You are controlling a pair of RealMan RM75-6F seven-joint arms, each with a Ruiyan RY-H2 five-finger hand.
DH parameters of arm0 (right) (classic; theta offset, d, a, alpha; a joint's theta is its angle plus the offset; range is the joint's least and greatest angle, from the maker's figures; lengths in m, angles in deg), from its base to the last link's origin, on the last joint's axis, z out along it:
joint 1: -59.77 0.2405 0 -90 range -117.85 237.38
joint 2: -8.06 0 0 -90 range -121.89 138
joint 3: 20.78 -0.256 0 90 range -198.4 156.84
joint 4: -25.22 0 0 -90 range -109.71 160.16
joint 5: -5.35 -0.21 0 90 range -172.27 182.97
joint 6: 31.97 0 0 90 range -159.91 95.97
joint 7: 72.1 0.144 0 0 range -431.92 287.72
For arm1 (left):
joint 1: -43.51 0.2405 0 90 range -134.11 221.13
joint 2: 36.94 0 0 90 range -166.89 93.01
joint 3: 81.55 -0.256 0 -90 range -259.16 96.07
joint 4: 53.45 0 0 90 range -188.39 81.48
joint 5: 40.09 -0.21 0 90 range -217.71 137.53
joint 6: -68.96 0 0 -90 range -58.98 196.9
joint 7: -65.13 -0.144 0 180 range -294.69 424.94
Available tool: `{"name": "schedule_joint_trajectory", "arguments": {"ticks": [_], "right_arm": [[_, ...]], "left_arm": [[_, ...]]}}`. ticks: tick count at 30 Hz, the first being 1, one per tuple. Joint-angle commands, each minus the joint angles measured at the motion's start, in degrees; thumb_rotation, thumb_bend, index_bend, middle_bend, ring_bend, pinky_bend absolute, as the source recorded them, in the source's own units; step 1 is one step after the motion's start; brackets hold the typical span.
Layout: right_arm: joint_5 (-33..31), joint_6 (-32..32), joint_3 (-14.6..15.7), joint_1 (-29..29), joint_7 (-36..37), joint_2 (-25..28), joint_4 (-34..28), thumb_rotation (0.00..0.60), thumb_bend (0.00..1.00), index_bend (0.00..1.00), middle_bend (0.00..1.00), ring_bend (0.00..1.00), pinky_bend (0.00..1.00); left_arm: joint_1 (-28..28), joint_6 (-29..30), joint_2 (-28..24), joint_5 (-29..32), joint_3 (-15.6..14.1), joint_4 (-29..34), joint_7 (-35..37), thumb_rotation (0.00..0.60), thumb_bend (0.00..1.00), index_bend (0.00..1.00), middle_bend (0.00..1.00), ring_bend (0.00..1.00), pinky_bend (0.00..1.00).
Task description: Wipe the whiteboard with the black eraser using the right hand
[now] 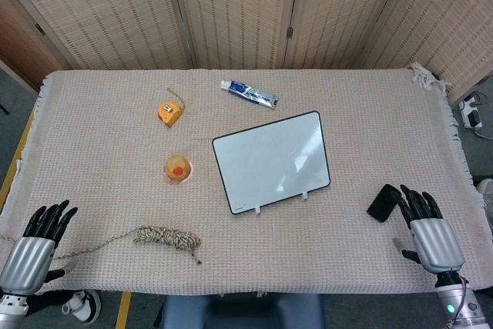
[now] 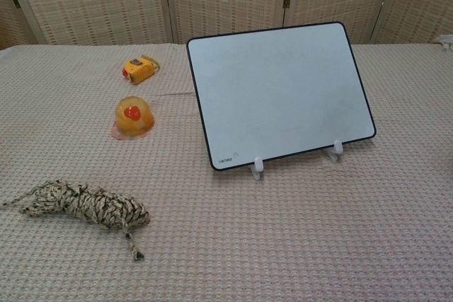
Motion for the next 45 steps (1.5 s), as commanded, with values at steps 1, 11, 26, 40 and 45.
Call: {"name": "schedule_joint_trajectory", "arguments": {"ticks": [1,11,26,40,45], "right_arm": [[0.1,0.0,0.0,0.1,0.1,0.0,0.1,0.600,0.33,0.00,0.00,0.00,0.00],[-1.9,-6.0,-0.4,3.2,-2.0,1.0,1.5,0.600,0.33,0.00,0.00,0.00,0.00],[-11.2,-20.9,-2.3,13.0,-12.1,1.0,10.7,0.600,0.33,0.09,0.00,0.00,0.00],[-12.6,-25.7,-1.3,17.0,-14.8,-6.7,20.7,0.600,0.32,0.15,0.00,0.00,0.00],[-13.3,-26.3,-0.9,17.6,-15.8,-8.0,22.3,0.600,0.33,0.16,0.00,0.00,0.00]], "left_arm": [[0.0,0.0,0.1,0.0,0.0,0.0,-0.2,0.600,0.21,0.00,0.00,0.00,0.00],[0.0,0.0,-0.1,0.1,0.1,0.0,0.5,0.600,0.21,0.00,0.00,0.00,0.00],[-0.3,-0.9,0.3,0.6,0.1,0.1,-0.6,0.600,0.21,0.00,0.00,0.00,0.00],[-0.4,-1.0,0.3,1.0,0.3,0.0,-0.2,0.600,0.21,0.00,0.00,0.00,0.00],[-0.4,-1.0,0.3,1.0,0.3,0.0,-0.3,0.600,0.21,0.00,0.00,0.00,0.00]]}}
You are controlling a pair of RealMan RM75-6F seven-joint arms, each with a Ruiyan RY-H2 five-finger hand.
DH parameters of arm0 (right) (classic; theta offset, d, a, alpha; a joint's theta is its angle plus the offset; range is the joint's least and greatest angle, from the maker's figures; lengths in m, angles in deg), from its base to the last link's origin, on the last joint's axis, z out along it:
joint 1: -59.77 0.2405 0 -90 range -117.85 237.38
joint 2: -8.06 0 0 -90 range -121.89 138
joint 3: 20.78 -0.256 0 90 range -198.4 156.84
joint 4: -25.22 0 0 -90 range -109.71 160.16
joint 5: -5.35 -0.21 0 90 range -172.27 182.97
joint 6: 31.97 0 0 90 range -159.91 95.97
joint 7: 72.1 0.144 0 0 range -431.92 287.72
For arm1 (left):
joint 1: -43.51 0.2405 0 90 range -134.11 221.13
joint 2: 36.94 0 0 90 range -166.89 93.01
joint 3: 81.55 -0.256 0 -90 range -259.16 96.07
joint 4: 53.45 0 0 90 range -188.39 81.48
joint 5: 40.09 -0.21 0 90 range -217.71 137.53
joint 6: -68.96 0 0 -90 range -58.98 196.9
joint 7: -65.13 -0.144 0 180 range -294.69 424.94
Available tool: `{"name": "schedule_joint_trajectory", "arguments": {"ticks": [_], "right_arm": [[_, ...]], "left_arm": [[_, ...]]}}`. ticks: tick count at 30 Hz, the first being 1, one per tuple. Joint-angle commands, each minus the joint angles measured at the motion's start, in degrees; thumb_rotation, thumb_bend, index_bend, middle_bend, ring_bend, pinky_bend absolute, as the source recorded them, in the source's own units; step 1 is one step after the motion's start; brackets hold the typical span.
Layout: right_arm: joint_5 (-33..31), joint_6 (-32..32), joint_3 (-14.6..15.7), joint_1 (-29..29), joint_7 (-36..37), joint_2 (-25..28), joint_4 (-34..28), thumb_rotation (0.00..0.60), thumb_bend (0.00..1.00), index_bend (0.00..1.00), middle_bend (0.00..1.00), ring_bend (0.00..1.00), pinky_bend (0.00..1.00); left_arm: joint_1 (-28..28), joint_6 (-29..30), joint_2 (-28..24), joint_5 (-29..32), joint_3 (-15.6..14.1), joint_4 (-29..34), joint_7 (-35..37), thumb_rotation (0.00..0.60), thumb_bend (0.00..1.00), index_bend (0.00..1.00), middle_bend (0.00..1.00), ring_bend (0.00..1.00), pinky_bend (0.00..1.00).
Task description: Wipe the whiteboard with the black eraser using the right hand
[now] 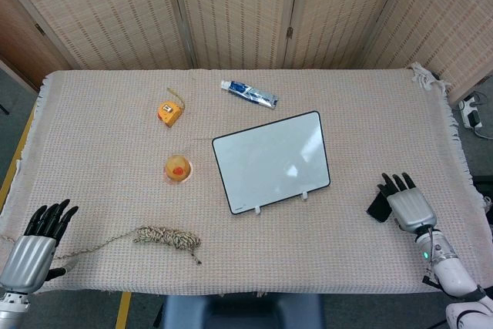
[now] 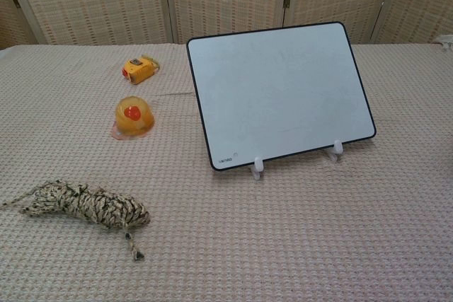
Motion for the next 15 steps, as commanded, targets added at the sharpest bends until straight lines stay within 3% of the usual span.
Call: {"name": "schedule_joint_trajectory", "arguments": {"ticks": [1,7,15], "right_arm": [[-0.4,-0.2,0.1,0.3,-0.1,-0.7,0.7,0.600,0.33,0.16,0.00,0.00,0.00],[-0.8,-0.3,0.3,0.6,0.8,-1.9,2.1,0.600,0.32,0.17,0.00,0.00,0.00],[0.1,0.1,0.7,1.0,2.1,-4.1,4.7,0.600,0.33,0.31,0.00,0.00,0.00]], "left_arm": [[0.0,0.0,0.0,0.0,0.0,0.0,-0.1,0.600,0.21,0.00,0.00,0.00,0.00],[-0.1,-0.1,0.0,0.1,0.0,0.0,-0.1,0.600,0.21,0.00,0.00,0.00,0.00],[0.0,0.1,0.0,0.1,0.1,0.0,0.1,0.600,0.21,0.00,0.00,0.00,0.00]]}}
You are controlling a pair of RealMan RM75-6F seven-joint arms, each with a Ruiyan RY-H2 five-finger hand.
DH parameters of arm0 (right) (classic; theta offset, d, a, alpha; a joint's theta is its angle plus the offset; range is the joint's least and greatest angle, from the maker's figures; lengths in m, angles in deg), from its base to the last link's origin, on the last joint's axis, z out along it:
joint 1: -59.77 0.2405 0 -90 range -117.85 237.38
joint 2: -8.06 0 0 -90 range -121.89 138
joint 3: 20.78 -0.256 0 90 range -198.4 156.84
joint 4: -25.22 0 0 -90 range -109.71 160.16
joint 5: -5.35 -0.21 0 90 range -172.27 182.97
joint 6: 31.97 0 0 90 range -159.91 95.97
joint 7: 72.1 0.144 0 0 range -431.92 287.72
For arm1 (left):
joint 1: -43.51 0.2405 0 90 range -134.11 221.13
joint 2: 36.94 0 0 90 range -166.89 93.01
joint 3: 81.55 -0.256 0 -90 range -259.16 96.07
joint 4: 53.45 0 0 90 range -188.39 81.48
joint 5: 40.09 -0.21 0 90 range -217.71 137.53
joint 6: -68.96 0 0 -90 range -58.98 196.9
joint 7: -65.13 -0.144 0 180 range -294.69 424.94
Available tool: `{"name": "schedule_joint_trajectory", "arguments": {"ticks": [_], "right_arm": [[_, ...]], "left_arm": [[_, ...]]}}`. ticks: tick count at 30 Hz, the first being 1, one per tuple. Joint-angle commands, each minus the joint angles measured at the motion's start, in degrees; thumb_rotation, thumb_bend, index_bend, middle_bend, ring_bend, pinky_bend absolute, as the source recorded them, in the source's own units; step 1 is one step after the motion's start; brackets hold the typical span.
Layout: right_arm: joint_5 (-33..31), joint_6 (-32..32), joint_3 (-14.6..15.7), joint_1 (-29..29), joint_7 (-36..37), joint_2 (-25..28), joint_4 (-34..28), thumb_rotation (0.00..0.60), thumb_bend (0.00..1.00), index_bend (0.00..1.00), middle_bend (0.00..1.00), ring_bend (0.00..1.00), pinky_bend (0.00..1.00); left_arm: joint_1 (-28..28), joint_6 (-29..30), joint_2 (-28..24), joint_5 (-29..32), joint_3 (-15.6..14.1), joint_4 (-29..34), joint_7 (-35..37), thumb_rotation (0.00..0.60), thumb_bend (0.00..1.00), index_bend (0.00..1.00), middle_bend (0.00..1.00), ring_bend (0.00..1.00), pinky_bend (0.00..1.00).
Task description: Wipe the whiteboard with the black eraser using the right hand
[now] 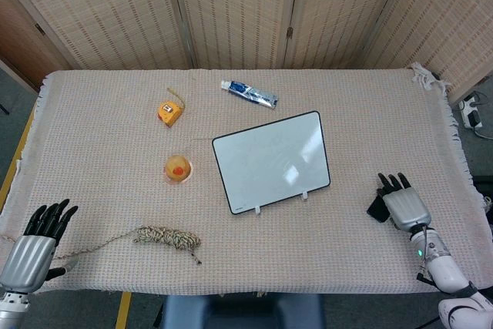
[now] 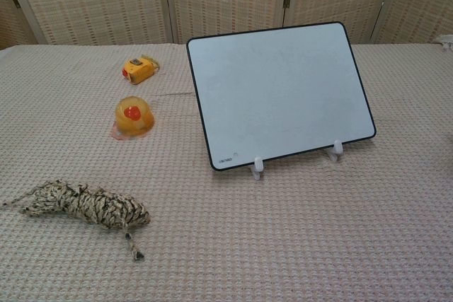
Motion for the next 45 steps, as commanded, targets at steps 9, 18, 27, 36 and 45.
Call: {"name": "schedule_joint_trajectory", "arguments": {"ticks": [9,18,27,36,45], "right_arm": [[1.3,2.7,0.1,-0.4,0.8,-2.1,2.5,0.600,0.32,0.44,0.00,0.02,0.00],[6.1,10.3,-1.3,-1.6,6.8,-2.2,0.9,0.600,0.33,0.49,0.01,0.04,0.00],[14.6,21.5,-4.7,-0.1,12.3,-9.4,2.3,0.600,0.33,0.49,0.00,0.03,0.00],[18.4,27.8,-9.0,4.1,11.3,-21.7,9.8,0.600,0.33,0.49,0.00,0.02,0.00],[16.7,25.9,-12.8,9.7,7.4,-30.0,16.7,0.600,0.32,0.49,0.00,0.02,0.00]], "left_arm": [[0.0,0.0,0.0,0.1,0.0,0.0,0.1,0.600,0.21,0.00,0.00,0.00,0.00],[0.0,0.0,0.0,0.0,0.0,0.1,-0.2,0.600,0.21,0.00,0.00,0.00,0.00],[0.2,0.5,-0.3,-0.2,0.0,0.2,0.6,0.600,0.21,0.00,0.00,0.00,0.00],[0.4,1.2,-0.9,-0.8,-0.2,0.3,2.1,0.600,0.21,0.00,0.00,0.00,0.00],[0.4,1.3,-1.5,-0.9,-0.2,0.2,3.9,0.600,0.21,0.00,0.00,0.00,0.00]]}}
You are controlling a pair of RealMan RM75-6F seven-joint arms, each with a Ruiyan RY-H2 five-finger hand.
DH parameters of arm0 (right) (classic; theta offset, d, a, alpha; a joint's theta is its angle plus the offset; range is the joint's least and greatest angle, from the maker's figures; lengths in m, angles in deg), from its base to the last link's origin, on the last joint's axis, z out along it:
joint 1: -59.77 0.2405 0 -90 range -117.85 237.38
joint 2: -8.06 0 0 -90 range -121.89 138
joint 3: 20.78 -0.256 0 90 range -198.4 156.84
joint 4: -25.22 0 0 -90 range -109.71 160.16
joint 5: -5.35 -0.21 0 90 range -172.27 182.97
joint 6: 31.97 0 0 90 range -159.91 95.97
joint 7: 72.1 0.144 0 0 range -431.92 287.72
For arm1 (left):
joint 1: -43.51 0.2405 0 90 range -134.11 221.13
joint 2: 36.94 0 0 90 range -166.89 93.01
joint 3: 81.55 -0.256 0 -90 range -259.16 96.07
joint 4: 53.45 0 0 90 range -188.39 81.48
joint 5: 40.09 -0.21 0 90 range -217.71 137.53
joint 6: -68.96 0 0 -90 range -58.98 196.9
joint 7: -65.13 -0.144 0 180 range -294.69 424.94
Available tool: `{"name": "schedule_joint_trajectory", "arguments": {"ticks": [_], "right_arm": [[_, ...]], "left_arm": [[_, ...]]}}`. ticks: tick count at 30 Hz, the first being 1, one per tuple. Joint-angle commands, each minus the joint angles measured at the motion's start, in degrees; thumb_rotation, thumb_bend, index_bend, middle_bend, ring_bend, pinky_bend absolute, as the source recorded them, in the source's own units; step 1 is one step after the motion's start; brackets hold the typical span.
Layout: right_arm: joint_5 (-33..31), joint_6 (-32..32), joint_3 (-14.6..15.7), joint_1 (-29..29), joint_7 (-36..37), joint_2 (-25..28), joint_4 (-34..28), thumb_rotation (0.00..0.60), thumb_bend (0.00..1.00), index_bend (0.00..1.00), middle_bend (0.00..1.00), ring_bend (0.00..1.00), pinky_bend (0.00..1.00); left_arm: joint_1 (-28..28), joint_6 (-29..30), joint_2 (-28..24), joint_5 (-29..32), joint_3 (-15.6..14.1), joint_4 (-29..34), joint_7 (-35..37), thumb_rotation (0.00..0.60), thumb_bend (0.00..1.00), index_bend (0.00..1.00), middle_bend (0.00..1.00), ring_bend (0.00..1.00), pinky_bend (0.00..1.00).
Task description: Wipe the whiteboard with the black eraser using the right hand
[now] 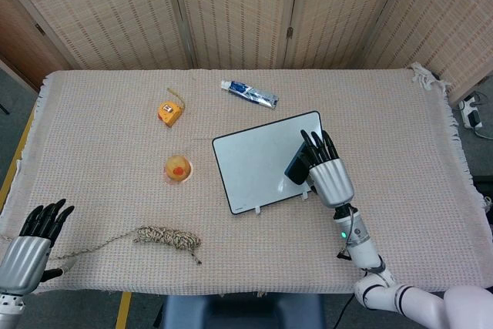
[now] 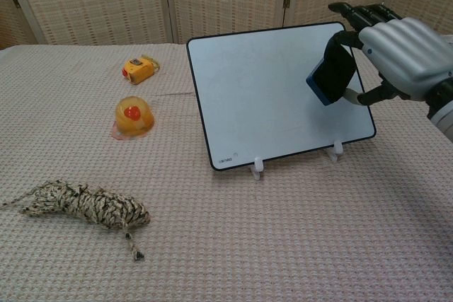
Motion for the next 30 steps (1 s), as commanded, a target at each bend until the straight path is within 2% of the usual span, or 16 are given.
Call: {"name": "schedule_joint_trajectory", "arguments": {"ticks": [1,9,10,14,15,17,21,24,30], "right_arm": [[-0.4,-0.5,-1.0,1.7,-1.7,-2.0,2.1,0.600,0.33,0.49,0.00,0.02,0.00],[-3.2,-3.9,-2.2,4.0,-1.5,-4.0,5.1,0.600,0.32,0.40,0.00,0.01,0.00],[-3.3,-4.1,-2.2,4.1,-1.5,-4.0,5.2,0.600,0.32,0.37,0.00,0.01,0.00],[-4.0,-4.8,-1.8,4.1,-1.8,-3.2,4.3,0.600,0.32,0.10,0.00,0.00,0.00],[-4.2,-5.0,-1.7,4.0,-1.9,-2.9,3.8,0.600,0.32,0.06,0.00,0.00,0.00],[-4.4,-5.3,-1.5,3.9,-2.0,-2.3,2.7,0.600,0.32,0.01,0.00,0.00,0.00],[-4.9,-5.6,-0.8,3.4,-2.2,-0.9,0.4,0.600,0.33,0.00,0.00,0.00,0.00],[-4.9,-4.7,0.8,1.1,-2.3,2.6,-5.3,0.600,0.33,0.00,0.00,0.00,0.00],[-6.7,-3.2,7.1,-7.5,-4.4,18.6,-27.4,0.600,0.33,0.00,0.00,0.00,0.00]], "left_arm": [[0.1,0.2,-0.2,-0.2,0.0,-0.2,0.6,0.600,0.21,0.00,0.00,0.00,0.00],[-0.1,0.1,-0.4,-0.1,0.1,-0.3,1.5,0.600,0.21,0.00,0.00,0.00,0.00],[-0.1,0.0,-0.4,0.1,0.2,-0.3,1.6,0.600,0.21,0.00,0.00,0.00,0.00],[-0.3,-0.4,-0.5,0.5,0.4,-0.4,1.9,0.600,0.21,0.00,0.00,0.00,0.00],[-0.4,-0.5,-0.5,0.6,0.4,-0.4,1.9,0.600,0.21,0.00,0.00,0.00,0.00],[-0.4,-0.7,-0.4,0.6,0.4,-0.4,1.7,0.600,0.21,0.00,0.00,0.00,0.00],[-0.3,-0.4,-0.5,0.5,0.4,-0.1,1.7,0.600,0.21,0.00,0.00,0.00,0.00],[-0.1,0.1,-0.6,0.4,0.4,-0.2,2.1,0.600,0.21,0.00,0.00,0.00,0.00],[-0.3,-0.3,-0.4,0.8,0.5,-0.3,1.6,0.600,0.21,0.00,0.00,0.00,0.00]]}}
